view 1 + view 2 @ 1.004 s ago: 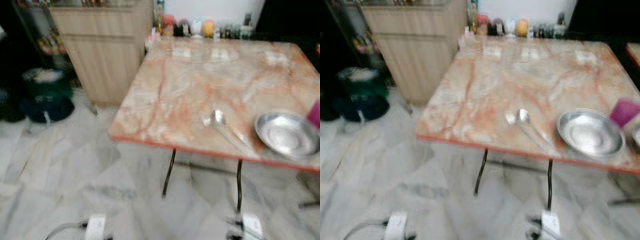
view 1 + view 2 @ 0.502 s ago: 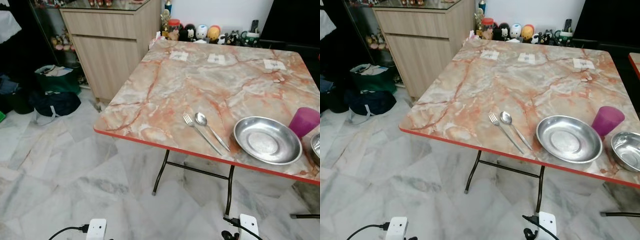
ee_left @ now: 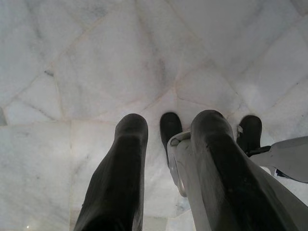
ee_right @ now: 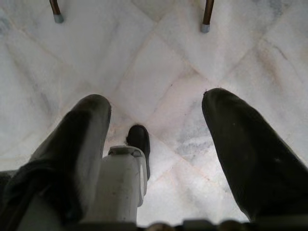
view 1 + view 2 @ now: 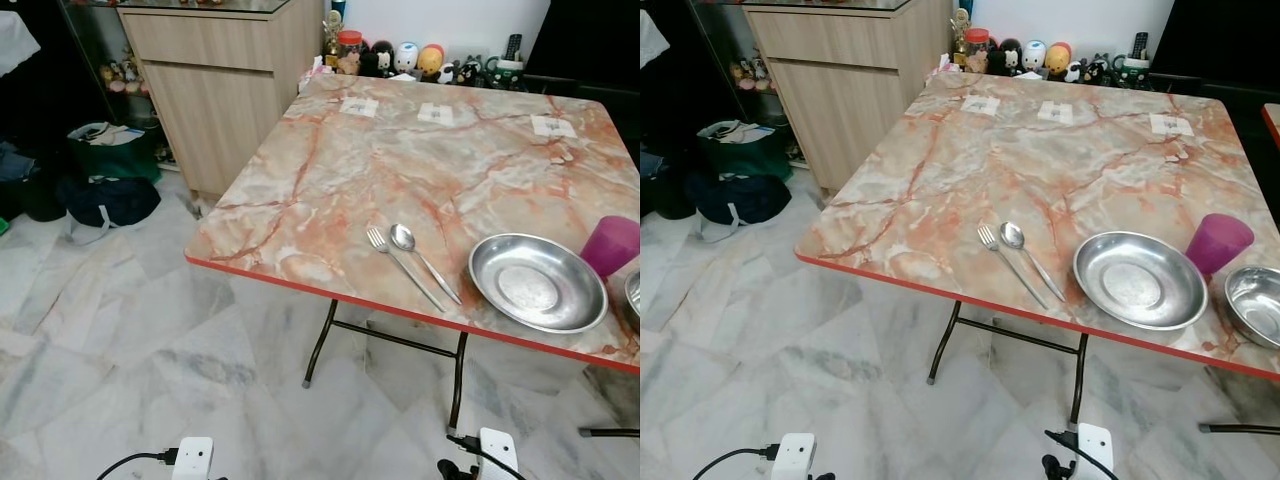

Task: Setting the table

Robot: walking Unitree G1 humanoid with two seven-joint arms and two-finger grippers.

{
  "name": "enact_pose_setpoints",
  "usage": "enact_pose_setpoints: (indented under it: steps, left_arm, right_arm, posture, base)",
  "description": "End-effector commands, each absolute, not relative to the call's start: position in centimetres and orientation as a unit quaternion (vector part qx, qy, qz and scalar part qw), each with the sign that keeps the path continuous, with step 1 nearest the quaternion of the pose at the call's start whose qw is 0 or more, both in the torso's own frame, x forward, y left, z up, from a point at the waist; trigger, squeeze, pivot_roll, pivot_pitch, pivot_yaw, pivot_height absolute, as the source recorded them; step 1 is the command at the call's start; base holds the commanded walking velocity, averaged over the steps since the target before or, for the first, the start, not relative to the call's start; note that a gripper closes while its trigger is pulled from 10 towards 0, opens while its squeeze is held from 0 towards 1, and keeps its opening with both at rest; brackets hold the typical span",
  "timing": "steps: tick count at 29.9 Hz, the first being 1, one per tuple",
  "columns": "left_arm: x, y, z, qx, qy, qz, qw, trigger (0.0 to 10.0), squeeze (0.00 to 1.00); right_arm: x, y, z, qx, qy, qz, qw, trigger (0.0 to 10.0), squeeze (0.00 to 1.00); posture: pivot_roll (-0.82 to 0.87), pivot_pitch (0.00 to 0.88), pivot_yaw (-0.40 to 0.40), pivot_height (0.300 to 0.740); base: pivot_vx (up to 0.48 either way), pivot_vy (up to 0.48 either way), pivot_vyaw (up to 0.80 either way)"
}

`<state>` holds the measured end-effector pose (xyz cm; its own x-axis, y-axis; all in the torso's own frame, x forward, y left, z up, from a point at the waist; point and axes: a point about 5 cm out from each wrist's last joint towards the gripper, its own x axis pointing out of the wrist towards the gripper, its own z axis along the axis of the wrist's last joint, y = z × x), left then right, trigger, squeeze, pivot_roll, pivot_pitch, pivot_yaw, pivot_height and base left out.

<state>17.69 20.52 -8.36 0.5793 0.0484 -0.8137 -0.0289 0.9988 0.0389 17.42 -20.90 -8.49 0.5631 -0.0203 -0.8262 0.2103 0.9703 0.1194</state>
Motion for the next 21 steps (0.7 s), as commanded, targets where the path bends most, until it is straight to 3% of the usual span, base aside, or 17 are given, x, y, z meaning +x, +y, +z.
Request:
enact_pose_setpoints:
  steps: [1,6,14,21]
  left_arm:
    - [17.2,20.6,-8.6,0.011,0.467,0.022,0.884,10.0,0.00]
    - [17.2,20.4,-8.6,0.016,0.466,0.016,0.884,10.0,0.00]
    - [17.0,20.2,-8.8,0.012,0.472,0.016,0.881,10.0,0.00]
    - [16.9,20.3,-8.8,0.011,0.472,0.017,0.881,10.0,0.00]
  right_arm:
    - [17.5,-21.3,-8.4,0.104,0.457,-0.070,0.881,10.0,0.00]
    - [17.6,-21.3,-8.3,0.109,0.452,-0.078,0.882,10.0,0.00]
    - [17.4,-21.4,-8.4,0.109,0.452,-0.079,0.882,10.0,0.00]
    - [19.2,-20.6,-7.6,0.116,0.415,-0.073,0.899,10.0,0.00]
  posture:
    - [-0.03,0.037,-0.013,0.740]
    - [-0.03,0.039,-0.018,0.740]
    - [-0.03,0.040,-0.017,0.740]
    - [-0.04,0.043,-0.015,0.740]
  base:
    - [0.000,0.000,0.00]
    - [0.000,-0.448,-0.22]
    - [0.000,0.000,-0.70]
    - [0.000,0.000,0.00]
